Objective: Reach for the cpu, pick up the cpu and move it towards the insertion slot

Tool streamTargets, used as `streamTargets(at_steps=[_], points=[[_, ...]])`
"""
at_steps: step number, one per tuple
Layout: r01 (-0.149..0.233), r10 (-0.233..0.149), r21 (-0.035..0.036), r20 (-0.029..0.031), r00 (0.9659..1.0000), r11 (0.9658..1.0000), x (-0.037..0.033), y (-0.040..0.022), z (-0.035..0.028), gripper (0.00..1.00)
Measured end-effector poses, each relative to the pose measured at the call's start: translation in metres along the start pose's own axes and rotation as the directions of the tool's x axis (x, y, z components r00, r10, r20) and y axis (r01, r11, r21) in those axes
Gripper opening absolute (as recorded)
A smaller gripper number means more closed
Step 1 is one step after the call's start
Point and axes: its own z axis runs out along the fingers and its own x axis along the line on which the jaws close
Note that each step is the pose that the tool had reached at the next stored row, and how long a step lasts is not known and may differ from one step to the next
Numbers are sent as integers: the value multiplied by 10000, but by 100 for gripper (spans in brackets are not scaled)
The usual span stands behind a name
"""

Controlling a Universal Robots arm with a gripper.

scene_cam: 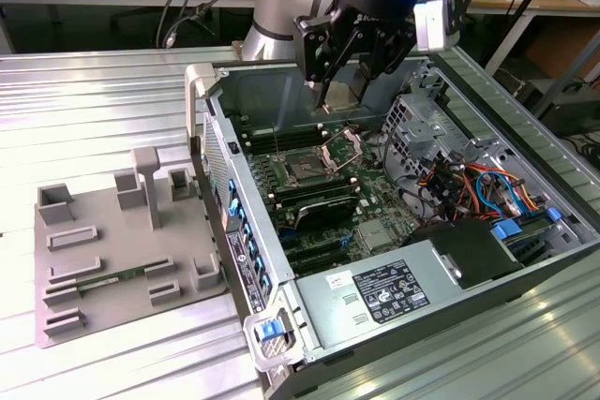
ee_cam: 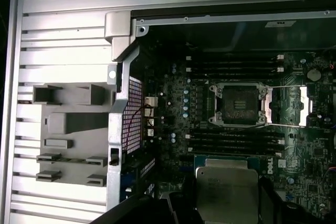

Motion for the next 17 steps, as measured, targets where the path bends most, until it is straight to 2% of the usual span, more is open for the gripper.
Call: streamTargets(at_steps=[17], points=[[0, 0, 0, 1, 10000, 10000, -26, -3, 68, 55]])
